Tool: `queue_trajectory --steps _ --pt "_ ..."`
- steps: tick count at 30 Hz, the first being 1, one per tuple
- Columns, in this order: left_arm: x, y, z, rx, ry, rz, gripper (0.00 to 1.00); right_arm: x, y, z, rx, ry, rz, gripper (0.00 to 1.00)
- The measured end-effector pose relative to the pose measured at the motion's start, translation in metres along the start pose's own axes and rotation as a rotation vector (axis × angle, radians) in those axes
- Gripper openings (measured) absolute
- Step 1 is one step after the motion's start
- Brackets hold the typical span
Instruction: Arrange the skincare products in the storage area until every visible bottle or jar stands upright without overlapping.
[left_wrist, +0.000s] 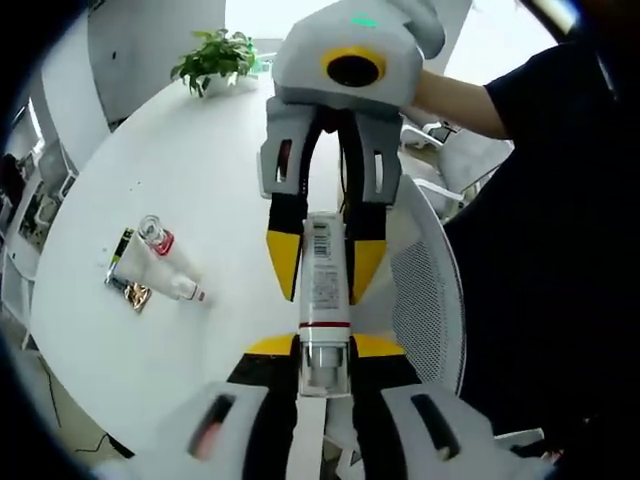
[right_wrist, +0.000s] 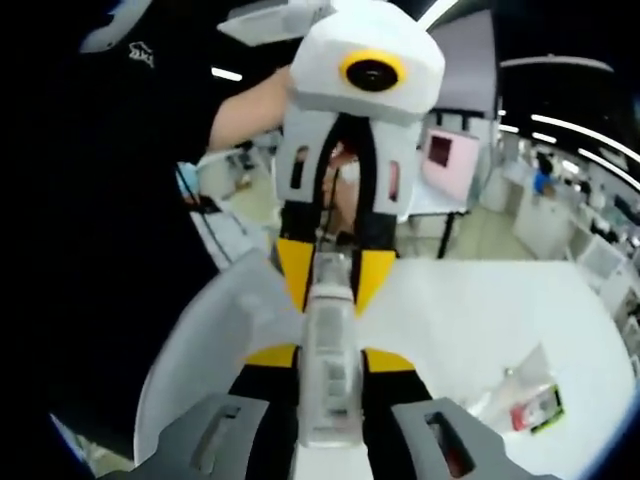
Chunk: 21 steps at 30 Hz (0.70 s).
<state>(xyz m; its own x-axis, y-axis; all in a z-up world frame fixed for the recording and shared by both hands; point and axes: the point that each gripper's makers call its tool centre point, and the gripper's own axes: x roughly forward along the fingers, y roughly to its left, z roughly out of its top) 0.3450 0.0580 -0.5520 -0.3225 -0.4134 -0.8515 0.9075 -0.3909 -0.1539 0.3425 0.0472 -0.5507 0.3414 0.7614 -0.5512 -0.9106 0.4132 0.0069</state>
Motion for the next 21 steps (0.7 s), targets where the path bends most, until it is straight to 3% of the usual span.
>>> queue_trajectory --steps 7,11,14,17,21 --pt "0.0 0.002 0.006 -0.014 -0.072 -0.004 0.2 -0.006 0.0 -0.001 0.014 -0.021 -0.001 0.15" --pt "0.0 0.005 0.009 -0.014 -0.101 0.009 0.35 -0.013 -0.003 0.007 0.04 -0.078 -0.012 0.15" --pt "-0.003 0.008 0.011 -0.018 -0.123 0.024 0.39 -0.021 -0.012 0.009 0.058 -0.101 -0.048 0.15" --pt "-0.014 0.016 0.022 -0.05 -0.222 0.056 0.47 -0.027 -0.018 0.011 0.095 -0.151 -0.081 0.15" --pt "-0.033 0.027 0.038 -0.092 -0.384 0.091 0.52 -0.049 -0.03 0.029 0.188 -0.344 -0.131 0.15"
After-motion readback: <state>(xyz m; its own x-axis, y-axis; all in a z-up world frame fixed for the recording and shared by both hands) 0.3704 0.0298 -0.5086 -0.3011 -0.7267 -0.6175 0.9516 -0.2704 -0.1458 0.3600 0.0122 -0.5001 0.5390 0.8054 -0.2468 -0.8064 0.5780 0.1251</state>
